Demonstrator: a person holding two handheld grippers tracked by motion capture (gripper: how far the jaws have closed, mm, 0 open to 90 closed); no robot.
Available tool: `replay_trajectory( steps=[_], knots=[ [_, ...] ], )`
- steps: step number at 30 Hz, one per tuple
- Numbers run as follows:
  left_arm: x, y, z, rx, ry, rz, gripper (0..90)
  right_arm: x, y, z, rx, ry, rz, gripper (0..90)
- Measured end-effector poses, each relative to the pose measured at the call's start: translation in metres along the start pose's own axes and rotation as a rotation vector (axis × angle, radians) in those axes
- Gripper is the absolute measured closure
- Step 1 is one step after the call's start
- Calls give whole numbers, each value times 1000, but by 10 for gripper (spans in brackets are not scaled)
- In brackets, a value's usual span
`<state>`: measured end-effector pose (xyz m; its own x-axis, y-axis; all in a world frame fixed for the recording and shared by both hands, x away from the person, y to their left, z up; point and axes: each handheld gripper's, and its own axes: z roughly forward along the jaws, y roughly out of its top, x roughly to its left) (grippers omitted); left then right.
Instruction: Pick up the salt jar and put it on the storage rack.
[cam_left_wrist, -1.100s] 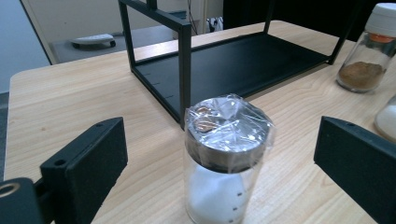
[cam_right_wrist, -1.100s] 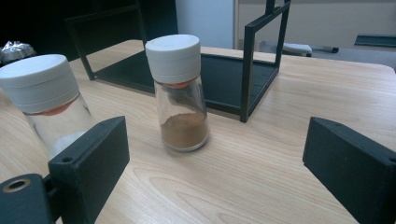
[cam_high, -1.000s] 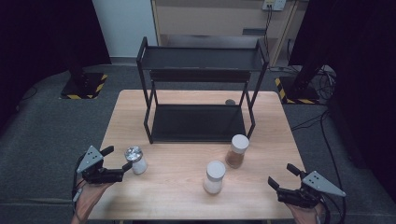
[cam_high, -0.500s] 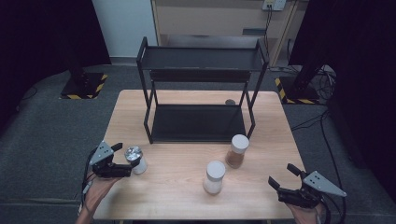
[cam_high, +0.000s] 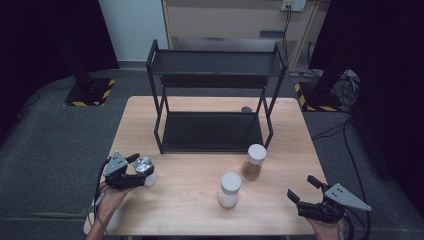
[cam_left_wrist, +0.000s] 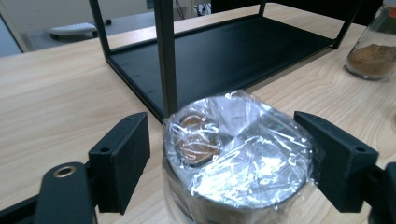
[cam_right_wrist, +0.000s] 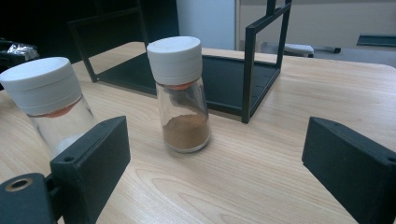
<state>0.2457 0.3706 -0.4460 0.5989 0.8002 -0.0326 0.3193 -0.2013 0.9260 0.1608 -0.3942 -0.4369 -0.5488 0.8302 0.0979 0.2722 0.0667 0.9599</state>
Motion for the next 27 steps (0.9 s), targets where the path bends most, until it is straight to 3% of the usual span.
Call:
replay_trajectory(
  steps=[4, 13, 20, 27],
  knots=[
    [-1, -6, 1, -28, -15, 9, 319, 0, 0, 0, -3, 0, -4, 81],
    [-1, -8, 1, -41, -16, 12, 336, 0, 0, 0, -2, 0, -1, 81],
    [-3, 0, 6, -40, -52, 41, 336, 0, 0, 0, -3, 1, -3, 82],
    [-5, 20, 19, -36, -116, 90, 336, -1, 0, 0, 0, 6, -1, 83]
  ],
)
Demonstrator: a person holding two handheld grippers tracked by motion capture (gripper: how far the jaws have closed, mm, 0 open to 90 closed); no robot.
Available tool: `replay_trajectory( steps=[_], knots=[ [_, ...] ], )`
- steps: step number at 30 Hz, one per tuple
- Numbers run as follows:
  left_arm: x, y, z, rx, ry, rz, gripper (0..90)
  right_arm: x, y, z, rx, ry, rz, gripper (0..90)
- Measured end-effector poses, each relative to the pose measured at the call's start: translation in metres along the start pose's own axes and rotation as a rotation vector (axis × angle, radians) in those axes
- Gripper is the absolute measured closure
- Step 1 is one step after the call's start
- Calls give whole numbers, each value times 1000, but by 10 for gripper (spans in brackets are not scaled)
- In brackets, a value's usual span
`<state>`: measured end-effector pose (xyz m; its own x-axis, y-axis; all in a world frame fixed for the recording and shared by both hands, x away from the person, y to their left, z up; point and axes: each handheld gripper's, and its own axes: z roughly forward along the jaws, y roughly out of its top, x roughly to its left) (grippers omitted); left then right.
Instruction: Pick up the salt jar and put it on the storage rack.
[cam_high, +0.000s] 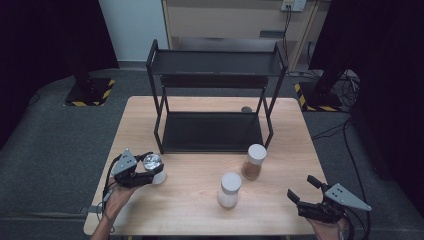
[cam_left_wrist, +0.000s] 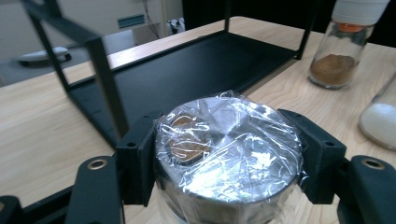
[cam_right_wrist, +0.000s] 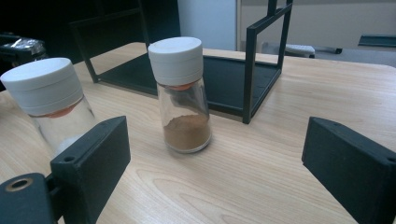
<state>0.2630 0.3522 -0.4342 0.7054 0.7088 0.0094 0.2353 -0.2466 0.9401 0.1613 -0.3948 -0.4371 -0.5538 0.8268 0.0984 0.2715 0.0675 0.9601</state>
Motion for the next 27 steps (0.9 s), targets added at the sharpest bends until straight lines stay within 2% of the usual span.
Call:
replay_trajectory(
  steps=[8, 17, 23, 27],
  knots=[
    [-1, 18, 17, -11, -43, 25, 336, 0, 0, 1, 5, 6, -3, 82],
    [-1, 40, 32, -15, -68, 47, 337, -1, 0, 1, 6, 8, -2, 80],
    [-1, 61, 44, -18, -76, 56, 337, -1, 0, 1, 6, 10, 0, 80],
    [-1, 67, 48, -20, -74, 55, 337, -2, 0, 1, 6, 11, 2, 81]
  ],
)
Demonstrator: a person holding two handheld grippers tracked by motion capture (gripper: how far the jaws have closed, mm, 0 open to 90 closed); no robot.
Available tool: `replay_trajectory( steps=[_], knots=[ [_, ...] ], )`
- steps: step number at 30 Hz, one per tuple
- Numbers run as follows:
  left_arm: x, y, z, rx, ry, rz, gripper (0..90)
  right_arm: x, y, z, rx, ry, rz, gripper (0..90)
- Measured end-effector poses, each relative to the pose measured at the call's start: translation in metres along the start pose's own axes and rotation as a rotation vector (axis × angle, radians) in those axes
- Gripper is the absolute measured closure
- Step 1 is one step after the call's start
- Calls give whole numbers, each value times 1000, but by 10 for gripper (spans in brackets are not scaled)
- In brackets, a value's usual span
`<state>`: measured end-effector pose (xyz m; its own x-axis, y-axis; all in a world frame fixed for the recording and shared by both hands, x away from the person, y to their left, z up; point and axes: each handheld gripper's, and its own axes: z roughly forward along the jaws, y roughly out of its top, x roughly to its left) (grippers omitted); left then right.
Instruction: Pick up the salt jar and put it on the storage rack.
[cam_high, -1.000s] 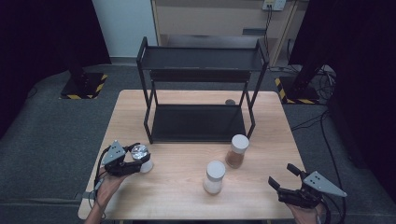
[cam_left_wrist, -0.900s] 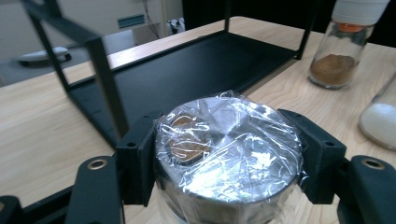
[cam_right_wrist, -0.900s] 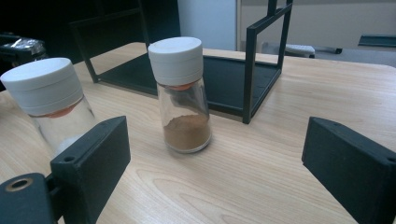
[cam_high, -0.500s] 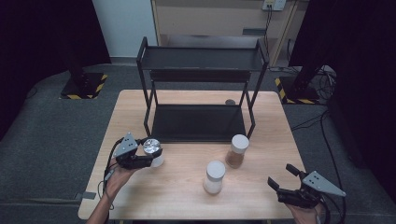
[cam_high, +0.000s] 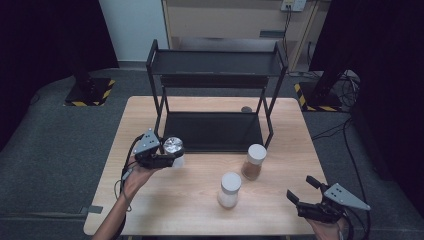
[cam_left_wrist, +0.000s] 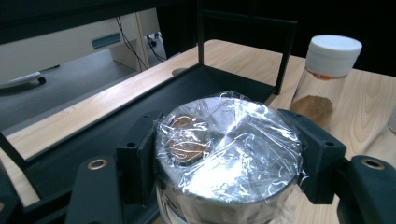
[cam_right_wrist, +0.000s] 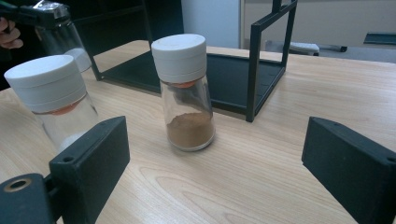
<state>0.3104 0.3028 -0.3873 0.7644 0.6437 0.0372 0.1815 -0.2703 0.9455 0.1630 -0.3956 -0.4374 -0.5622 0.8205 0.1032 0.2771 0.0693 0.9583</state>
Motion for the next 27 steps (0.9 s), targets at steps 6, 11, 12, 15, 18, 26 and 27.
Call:
replay_trajectory(
  steps=[6, 11, 12, 15, 18, 26, 27],
  knots=[
    [0, 12, 12, -13, 29, -22, 336, -1, 0, 0, 1, 4, 3, 81],
    [1, 15, 19, -18, 65, -51, 337, -1, 0, 0, 1, 3, 2, 82],
    [3, 15, 21, -25, 72, -65, 337, -1, 0, 0, 1, 3, 3, 82],
    [6, 15, 32, -37, 95, -81, 337, -1, 0, 0, 1, 3, 4, 82],
    [6, 16, 38, -34, 113, -74, 337, -1, 0, 0, 0, 3, 5, 82],
    [8, 15, 61, -22, 153, -83, 337, -2, 0, 0, 0, 5, 7, 82],
    [8, 14, 63, -20, 158, -85, 337, -2, -1, -1, -3, 5, 8, 82]
  ],
)
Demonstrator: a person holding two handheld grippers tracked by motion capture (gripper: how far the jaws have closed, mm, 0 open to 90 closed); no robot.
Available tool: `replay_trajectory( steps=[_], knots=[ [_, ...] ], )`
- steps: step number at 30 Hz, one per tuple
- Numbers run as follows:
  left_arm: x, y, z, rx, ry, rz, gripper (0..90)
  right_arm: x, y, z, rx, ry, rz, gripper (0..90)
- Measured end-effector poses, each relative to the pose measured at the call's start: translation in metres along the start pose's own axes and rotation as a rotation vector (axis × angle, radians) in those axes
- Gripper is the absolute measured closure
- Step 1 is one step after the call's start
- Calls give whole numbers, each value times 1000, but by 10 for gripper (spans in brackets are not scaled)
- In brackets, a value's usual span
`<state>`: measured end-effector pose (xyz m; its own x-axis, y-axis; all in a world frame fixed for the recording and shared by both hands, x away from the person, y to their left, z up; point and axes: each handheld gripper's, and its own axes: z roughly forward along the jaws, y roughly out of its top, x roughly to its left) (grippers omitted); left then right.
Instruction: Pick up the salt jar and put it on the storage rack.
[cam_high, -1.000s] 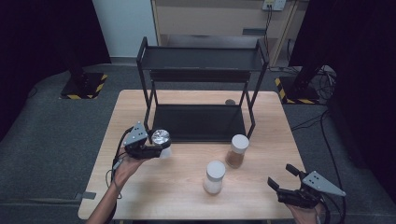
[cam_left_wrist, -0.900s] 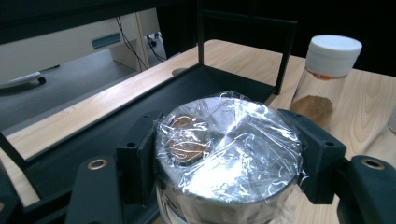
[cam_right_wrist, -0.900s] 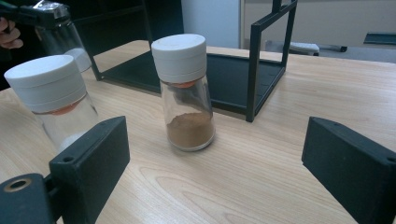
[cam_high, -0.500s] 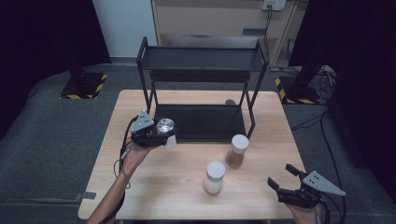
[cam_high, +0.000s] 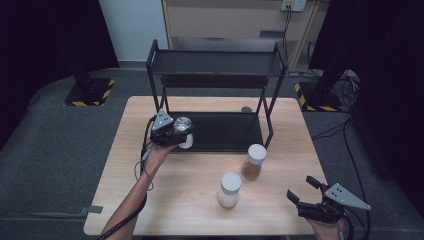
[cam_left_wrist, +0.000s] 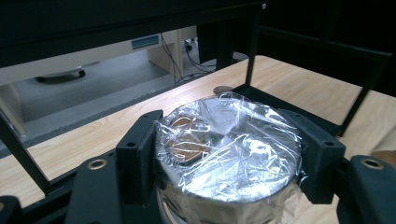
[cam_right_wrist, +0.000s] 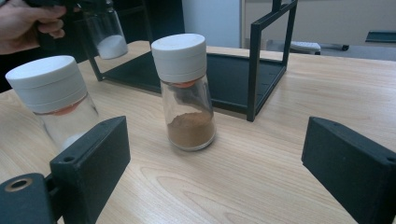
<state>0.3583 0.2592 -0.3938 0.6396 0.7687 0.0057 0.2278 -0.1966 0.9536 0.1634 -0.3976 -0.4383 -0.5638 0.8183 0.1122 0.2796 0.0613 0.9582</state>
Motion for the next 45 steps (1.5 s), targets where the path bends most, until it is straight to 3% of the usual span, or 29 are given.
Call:
replay_trajectory(
  steps=[6, 24, 33, 45],
  knots=[
    [-2, -10, 17, 6, 37, -18, 337, -1, 0, 0, -1, 3, 3, 83],
    [-2, -28, 44, 30, 81, -44, 337, -3, -1, -1, -7, 7, 11, 84],
    [-3, -36, 49, 40, 85, -51, 337, -3, -1, -1, -9, 9, 13, 84],
    [-5, -46, 50, 5, 86, -32, 334, -3, -2, -1, -9, 13, 13, 83]
  ],
)
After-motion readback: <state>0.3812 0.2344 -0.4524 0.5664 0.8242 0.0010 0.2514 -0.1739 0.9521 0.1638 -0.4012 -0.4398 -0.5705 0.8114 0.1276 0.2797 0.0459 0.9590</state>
